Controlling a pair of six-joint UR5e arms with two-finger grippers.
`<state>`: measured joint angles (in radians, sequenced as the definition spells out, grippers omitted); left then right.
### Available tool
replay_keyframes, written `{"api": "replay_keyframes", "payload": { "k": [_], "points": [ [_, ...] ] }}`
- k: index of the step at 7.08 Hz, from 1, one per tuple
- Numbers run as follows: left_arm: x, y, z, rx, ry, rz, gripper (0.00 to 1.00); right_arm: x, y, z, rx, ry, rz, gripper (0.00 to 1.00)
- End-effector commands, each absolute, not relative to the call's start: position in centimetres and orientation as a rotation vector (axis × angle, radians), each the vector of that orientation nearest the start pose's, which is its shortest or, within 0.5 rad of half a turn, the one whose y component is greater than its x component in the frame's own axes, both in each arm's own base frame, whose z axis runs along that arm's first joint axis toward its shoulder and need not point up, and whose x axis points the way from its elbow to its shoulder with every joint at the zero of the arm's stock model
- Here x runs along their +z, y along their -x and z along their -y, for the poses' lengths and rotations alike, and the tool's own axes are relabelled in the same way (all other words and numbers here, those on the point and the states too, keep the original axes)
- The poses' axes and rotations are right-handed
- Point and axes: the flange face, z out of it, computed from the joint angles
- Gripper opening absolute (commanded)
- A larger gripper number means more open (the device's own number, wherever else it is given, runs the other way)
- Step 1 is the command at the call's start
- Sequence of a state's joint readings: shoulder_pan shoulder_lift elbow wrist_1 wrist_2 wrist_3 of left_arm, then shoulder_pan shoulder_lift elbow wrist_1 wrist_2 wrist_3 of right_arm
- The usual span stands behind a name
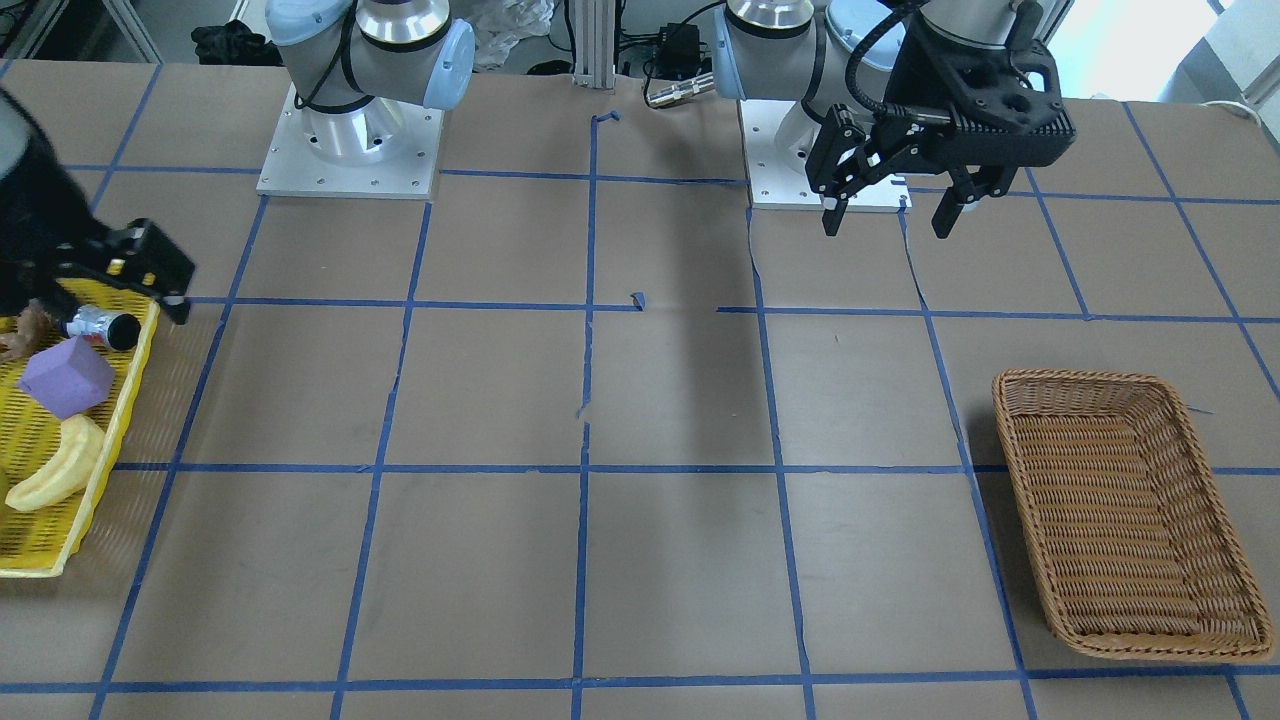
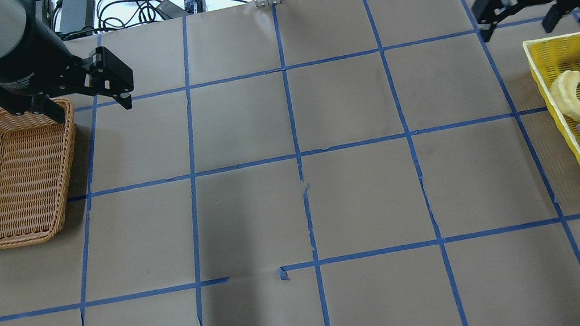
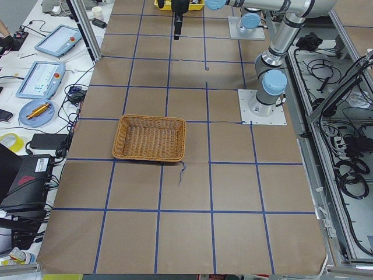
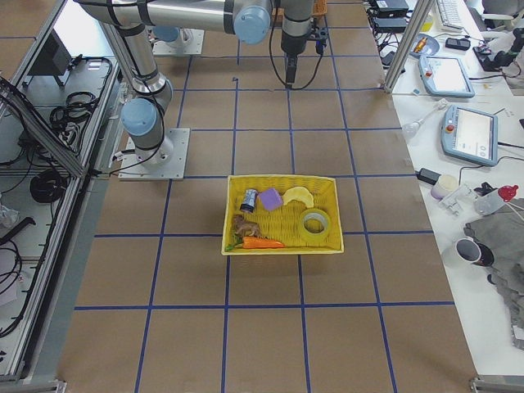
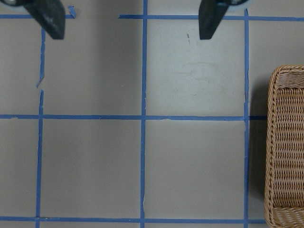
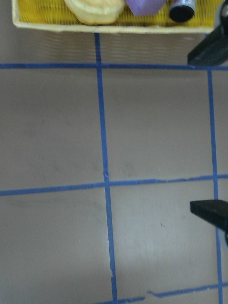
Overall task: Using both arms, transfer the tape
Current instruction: 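Move the right gripper down into the yellow bin over the tape roll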
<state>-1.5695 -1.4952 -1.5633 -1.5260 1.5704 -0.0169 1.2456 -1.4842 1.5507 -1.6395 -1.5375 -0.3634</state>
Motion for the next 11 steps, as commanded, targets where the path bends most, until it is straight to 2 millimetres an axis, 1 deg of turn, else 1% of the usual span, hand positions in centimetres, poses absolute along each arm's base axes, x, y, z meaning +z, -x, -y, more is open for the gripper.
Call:
{"api": "replay_keyframes", "payload": {
  "k": [1, 2, 3, 4, 5, 6, 7, 9, 10, 11],
  "points": [
    [53.4, 13.3, 46.9, -0.205, 0.026, -3.137, 1.0, 39.1, 18.3, 56.9, -0.032, 0.36, -3.084, 1.0],
    [53.5, 13.3, 46.8, -0.21, 0.029, -3.137, 1.0, 35.2, 24.3, 58.7, -0.149, 0.477, -3.138, 1.0],
    [53.5, 13.3, 46.8, -0.21, 0.029, -3.137, 1.0, 31.8, 27.9, 58.9, -0.12, 0.551, -3.143, 1.0],
    [53.4, 13.3, 47.0, -0.205, 0.029, -3.137, 1.0, 29.3, 28.7, 58.9, -0.062, 0.539, -3.135, 1.0],
    [53.5, 13.3, 46.9, -0.207, 0.029, -3.136, 1.0, 26.0, 29.4, 59.5, -0.038, 0.537, -3.122, 1.0],
    [53.5, 13.3, 46.9, -0.207, 0.029, -3.136, 1.0, 23.4, 29.6, 59.7, 0.0, 0.527, -3.106, 1.0],
    [53.4, 13.3, 46.9, -0.205, 0.026, -3.136, 1.0, 22.2, 29.7, 58.8, 0.106, 0.529, -3.126, 1.0],
    [53.5, 13.2, 46.9, -0.207, 0.01, -3.132, 1.0, 21.2, 29.5, 58.1, 0.155, 0.502, -3.13, 1.0],
    [53.5, 13.2, 46.9, -0.207, 0.01, -3.133, 1.0, 20.9, 29.3, 58.0, 0.148, 0.484, -3.122, 0.61],
    [53.5, 13.2, 46.9, -0.207, 0.01, -3.132, 1.0, 21.2, 29.5, 58.2, 0.146, 0.48, -3.136, 0.23]
  ]
}}
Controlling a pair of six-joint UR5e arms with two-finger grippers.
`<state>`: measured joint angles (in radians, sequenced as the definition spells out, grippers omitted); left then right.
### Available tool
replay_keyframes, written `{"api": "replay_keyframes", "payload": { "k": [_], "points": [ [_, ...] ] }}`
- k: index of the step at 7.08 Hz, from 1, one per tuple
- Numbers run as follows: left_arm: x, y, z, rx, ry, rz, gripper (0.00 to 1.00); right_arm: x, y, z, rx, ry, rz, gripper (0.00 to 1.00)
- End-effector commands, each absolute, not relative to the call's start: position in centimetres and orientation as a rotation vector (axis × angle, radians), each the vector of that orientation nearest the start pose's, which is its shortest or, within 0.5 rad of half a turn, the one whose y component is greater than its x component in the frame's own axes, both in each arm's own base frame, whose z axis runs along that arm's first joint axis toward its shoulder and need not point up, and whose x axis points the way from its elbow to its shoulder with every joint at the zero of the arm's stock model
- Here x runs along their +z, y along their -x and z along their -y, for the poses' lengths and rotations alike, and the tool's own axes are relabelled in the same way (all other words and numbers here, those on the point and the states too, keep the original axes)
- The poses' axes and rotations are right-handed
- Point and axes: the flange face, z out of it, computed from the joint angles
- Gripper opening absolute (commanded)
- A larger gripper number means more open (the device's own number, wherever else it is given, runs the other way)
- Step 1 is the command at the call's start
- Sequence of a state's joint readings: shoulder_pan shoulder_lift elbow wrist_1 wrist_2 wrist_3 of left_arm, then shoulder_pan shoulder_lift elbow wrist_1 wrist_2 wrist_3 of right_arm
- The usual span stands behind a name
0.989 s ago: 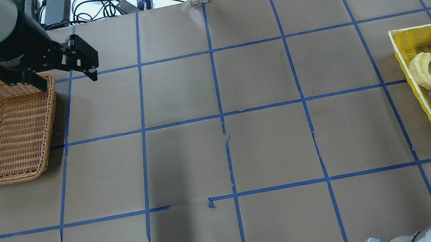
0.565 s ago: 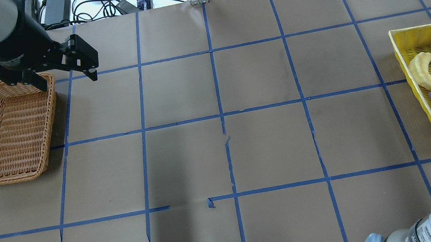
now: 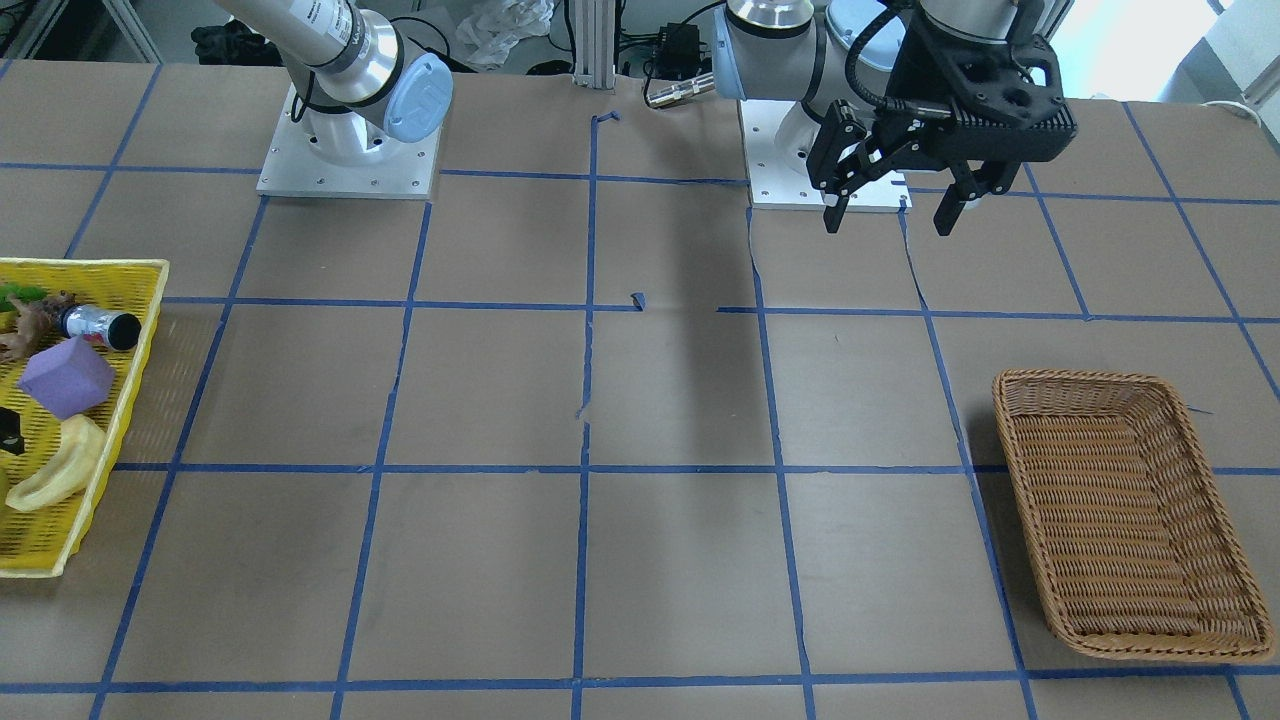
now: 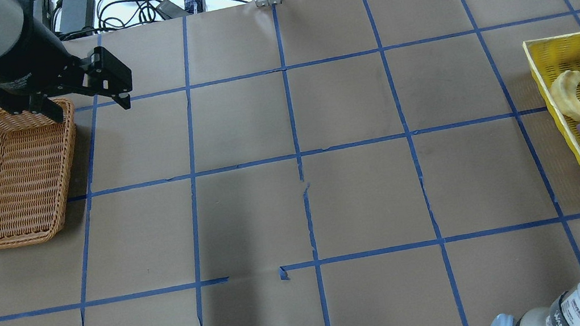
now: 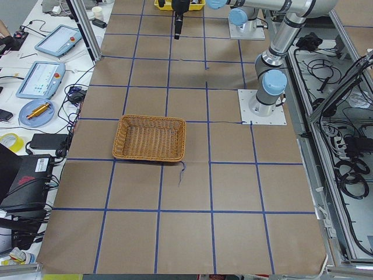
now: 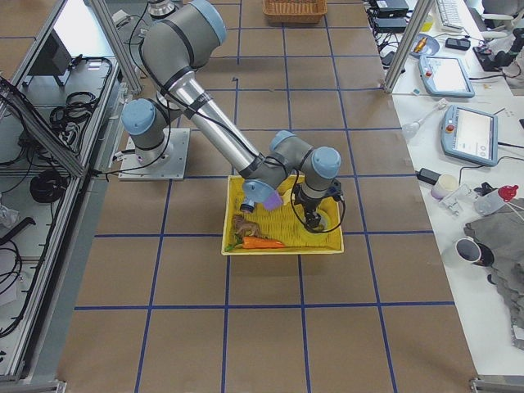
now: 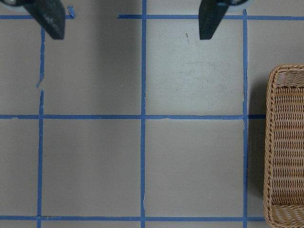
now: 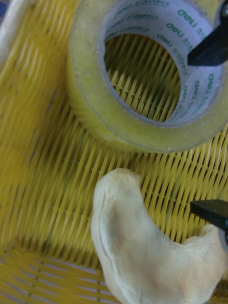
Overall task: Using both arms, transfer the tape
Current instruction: 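Move the right gripper down into the yellow bin over the tape roll, then close the right gripper on the yellow tape roll and lift it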
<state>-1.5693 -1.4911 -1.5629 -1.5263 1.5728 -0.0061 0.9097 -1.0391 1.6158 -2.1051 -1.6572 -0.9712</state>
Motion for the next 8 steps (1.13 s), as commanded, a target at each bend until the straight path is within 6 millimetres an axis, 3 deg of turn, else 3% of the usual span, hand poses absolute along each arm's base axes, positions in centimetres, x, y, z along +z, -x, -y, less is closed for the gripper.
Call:
{"api": "replay_keyframes", "payload": {
  "k": [1, 3, 4, 5, 6, 7, 8],
  "points": [
    [53.5, 13.2, 46.9, -0.209, 0.012, -3.132, 1.0, 21.8, 29.8, 58.3, 0.149, 0.48, -3.152, 0.0],
    [53.5, 13.2, 46.8, -0.209, 0.01, -3.132, 1.0, 22.5, 29.9, 58.3, 0.143, 0.466, -3.168, 0.0],
    [53.5, 13.2, 46.8, -0.209, 0.01, -3.133, 1.0, 24.6, 29.8, 58.5, 0.093, 0.433, -3.193, 0.0],
    [53.5, 13.2, 46.8, -0.209, 0.01, -3.133, 1.0, 27.8, 28.9, 58.5, 0.049, 0.448, -3.217, 0.0],
    [53.6, 13.2, 46.8, -0.212, 0.01, -3.133, 1.0, 32.9, 27.0, 57.5, -0.023, 0.457, -3.21, 0.0],
    [53.7, 13.2, 46.7, -0.212, 0.01, -3.133, 1.0, 36.6, 22.8, 57.3, -0.061, 0.424, -3.198, 0.0],
    [53.6, 13.3, 46.8, -0.212, 0.007, -3.133, 1.0, 39.0, 13.9, 58.4, -0.071, 0.362, -3.194, 0.0]
  ]
}}
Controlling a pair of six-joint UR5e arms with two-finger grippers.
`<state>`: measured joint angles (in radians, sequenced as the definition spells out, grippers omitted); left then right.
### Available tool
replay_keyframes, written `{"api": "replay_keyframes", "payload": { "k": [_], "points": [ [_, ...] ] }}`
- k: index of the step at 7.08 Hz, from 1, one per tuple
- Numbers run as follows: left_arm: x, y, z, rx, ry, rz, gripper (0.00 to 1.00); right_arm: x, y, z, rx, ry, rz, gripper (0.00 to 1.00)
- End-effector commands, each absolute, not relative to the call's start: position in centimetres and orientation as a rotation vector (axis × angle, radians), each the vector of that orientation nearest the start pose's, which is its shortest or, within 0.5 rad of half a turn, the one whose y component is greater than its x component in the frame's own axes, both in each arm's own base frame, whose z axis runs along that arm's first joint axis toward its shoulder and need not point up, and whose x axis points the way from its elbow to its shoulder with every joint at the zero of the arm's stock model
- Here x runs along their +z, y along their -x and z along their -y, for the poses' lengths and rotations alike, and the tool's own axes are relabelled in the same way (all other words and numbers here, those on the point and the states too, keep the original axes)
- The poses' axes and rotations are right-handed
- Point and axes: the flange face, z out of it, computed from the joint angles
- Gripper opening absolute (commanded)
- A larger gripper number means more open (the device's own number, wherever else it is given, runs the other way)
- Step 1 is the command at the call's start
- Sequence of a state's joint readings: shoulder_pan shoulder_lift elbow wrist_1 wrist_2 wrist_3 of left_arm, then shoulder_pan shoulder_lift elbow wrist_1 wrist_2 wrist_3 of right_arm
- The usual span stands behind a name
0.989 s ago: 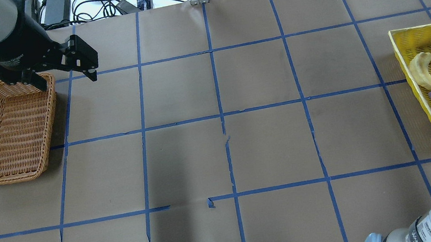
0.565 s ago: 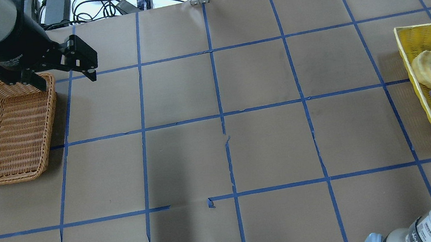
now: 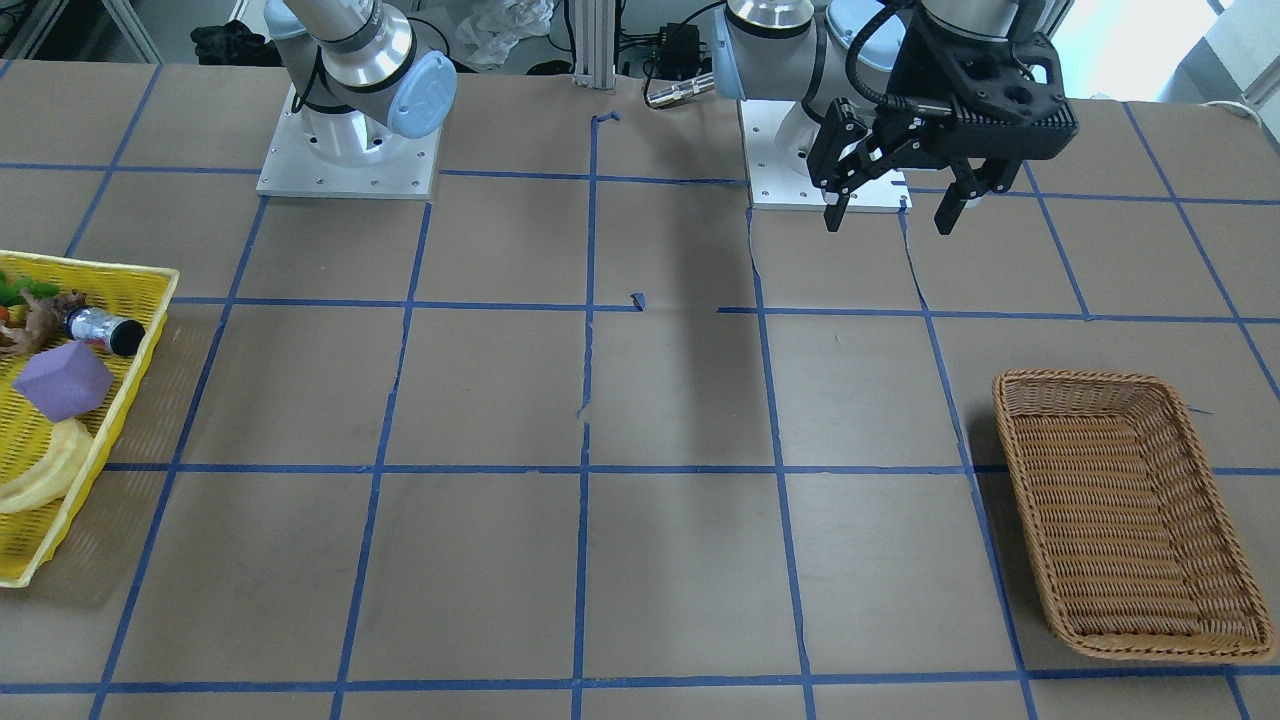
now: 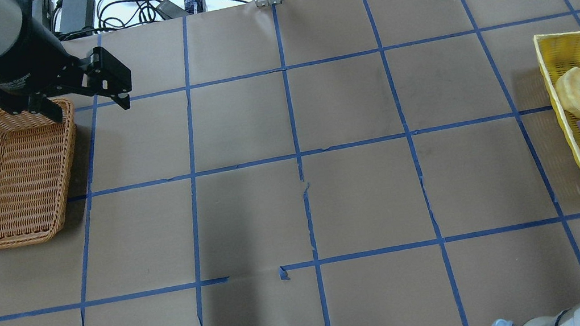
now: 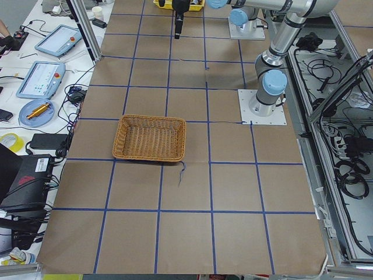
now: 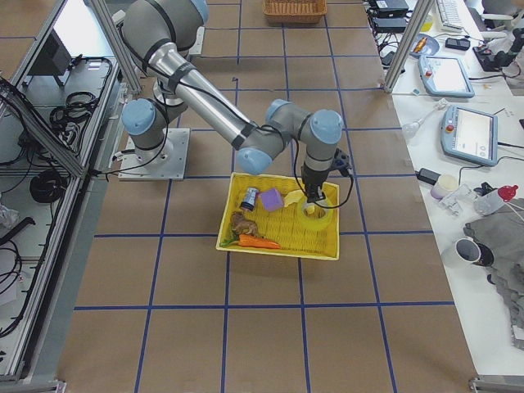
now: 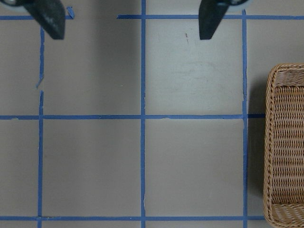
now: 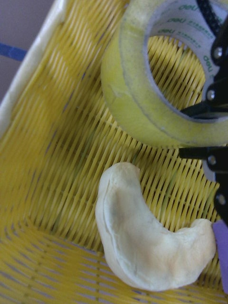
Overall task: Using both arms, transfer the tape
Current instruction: 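Close the right gripper on the yellow tape roll and lift it, then carry the tape roll to the table center and set it down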
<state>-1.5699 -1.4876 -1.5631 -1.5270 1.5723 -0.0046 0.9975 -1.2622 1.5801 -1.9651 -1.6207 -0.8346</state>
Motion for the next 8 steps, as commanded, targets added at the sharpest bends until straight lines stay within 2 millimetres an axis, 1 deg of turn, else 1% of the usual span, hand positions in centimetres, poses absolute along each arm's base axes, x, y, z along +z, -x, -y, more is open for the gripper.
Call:
{"api": "replay_keyframes", "payload": {
  "k": [1, 2, 3, 4, 5, 6, 7, 8],
  "points": [
    [53.5, 13.4, 46.7, -0.209, 0.005, -3.133, 1.0, 37.9, 2.4, 59.3, 0.002, 0.206, -3.175, 0.0],
    [53.6, 13.4, 46.7, -0.212, 0.005, -3.133, 1.0, 37.7, -8.6, 58.9, -0.015, 0.024, -3.153, 0.0],
    [53.4, 13.4, 46.9, -0.207, 0.002, -3.137, 1.0, 36.0, -17.8, 58.3, 0.01, -0.108, -3.092, 0.0],
    [53.4, 13.6, 46.8, -0.21, 0.0, -3.137, 1.0, 33.7, -24.8, 58.3, -0.083, -0.219, -3.04, 0.0],
    [53.4, 13.7, 46.8, -0.21, -0.003, -3.137, 1.0, 30.0, -31.9, 56.7, -0.066, -0.256, -3.029, 0.0],
    [53.3, 13.6, 46.7, -0.205, -0.005, -3.136, 1.0, 27.9, -35.4, 55.3, -0.034, -0.286, -3.036, 0.0],
    [53.1, 13.3, 46.8, -0.207, 0.005, -3.135, 1.0, 26.7, -36.9, 53.7, 0.016, -0.34, -3.041, 0.0],
    [53.4, 13.4, 46.7, -0.221, 0.005, -3.13, 1.0, 24.2, -39.8, 51.0, 0.061, -0.292, -3.072, 0.0]
  ]
}}
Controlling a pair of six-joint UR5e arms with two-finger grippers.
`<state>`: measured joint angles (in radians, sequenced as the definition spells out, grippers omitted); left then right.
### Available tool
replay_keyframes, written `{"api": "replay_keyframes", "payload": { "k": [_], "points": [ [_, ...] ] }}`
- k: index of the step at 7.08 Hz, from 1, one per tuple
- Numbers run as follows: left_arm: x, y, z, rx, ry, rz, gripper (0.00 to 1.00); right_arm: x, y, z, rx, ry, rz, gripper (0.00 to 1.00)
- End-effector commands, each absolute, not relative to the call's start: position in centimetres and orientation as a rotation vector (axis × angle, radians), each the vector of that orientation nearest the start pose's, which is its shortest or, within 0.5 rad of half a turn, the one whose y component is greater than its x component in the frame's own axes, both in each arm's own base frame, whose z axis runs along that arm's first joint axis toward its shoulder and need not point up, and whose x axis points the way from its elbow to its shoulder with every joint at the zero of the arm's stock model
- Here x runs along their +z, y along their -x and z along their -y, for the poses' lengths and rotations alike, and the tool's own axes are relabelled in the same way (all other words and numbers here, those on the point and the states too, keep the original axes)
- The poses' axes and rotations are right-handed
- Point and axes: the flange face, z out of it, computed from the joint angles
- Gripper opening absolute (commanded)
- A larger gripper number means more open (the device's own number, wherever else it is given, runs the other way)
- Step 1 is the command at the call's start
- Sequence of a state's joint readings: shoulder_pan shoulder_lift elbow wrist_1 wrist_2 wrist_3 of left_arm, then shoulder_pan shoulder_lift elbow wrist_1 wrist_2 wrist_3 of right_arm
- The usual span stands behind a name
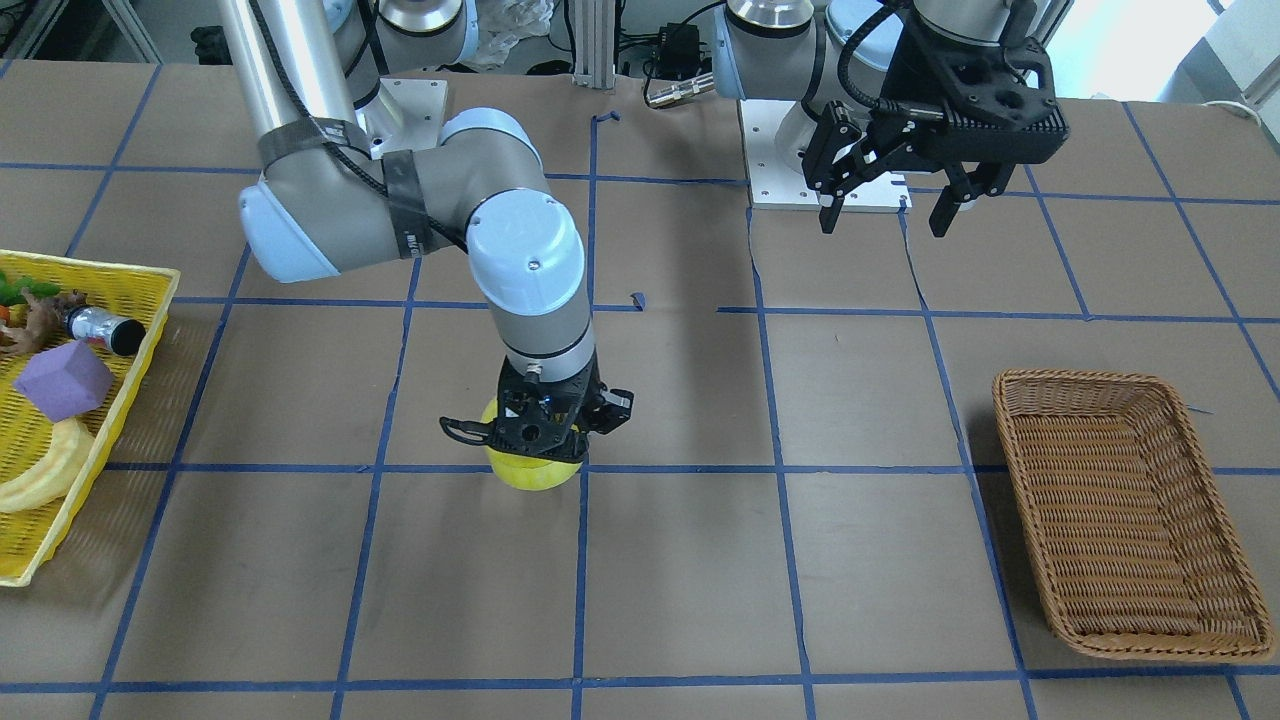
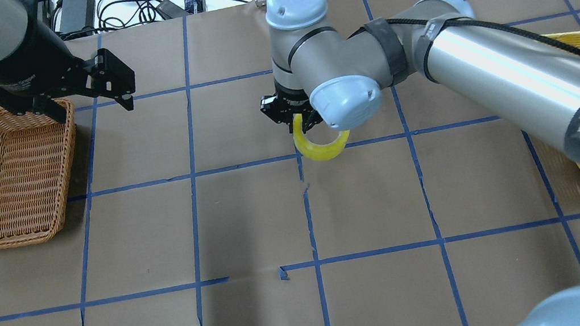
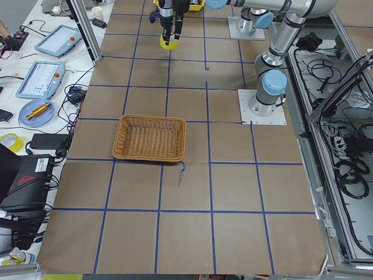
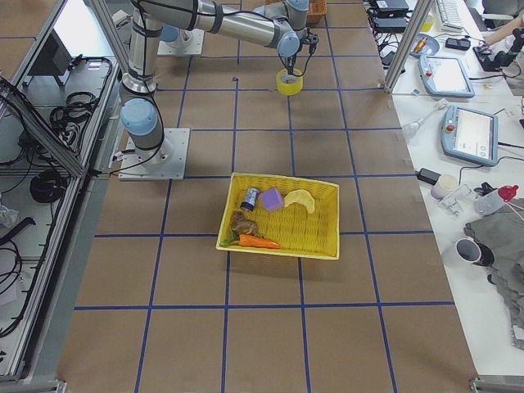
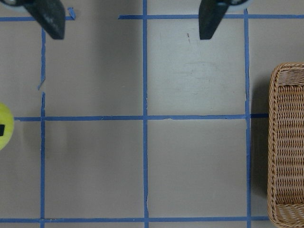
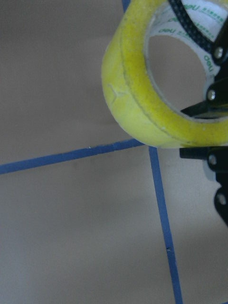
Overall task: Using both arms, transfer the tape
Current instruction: 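Carry the tape roll to the table center and set it down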
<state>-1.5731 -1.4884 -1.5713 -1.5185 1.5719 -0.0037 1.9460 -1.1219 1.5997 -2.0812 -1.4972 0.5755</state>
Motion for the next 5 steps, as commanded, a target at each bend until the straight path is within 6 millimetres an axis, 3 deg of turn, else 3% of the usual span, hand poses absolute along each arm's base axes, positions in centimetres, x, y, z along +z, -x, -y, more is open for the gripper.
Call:
{"api": "replay_keyframes", "payload": {
  "k": [1, 2, 3, 4, 5],
  "points": [
    [53.0, 13.1, 47.2, -0.201, 0.012, -3.116, 1.0, 23.7, -40.5, 49.9, 0.092, -0.278, -3.078, 0.0],
    [52.0, 12.2, 47.7, -0.162, 0.035, -3.109, 1.0, 22.7, -40.7, 49.3, 0.116, -0.289, -3.079, 0.0],
    [49.2, 10.7, 48.6, -0.079, 0.084, -3.123, 1.0, 22.2, -40.4, 48.6, 0.139, -0.273, -3.095, 0.27],
    [44.1, 9.5, 49.3, 0.033, 0.137, -3.136, 1.0, 22.5, -40.1, 48.5, 0.118, -0.281, -3.101, 0.99],
    [39.1, 9.3, 49.4, 0.084, 0.212, -3.146, 1.0, 24.7, -39.3, 49.4, 0.068, -0.289, -3.079, 1.0]
  ]
}}
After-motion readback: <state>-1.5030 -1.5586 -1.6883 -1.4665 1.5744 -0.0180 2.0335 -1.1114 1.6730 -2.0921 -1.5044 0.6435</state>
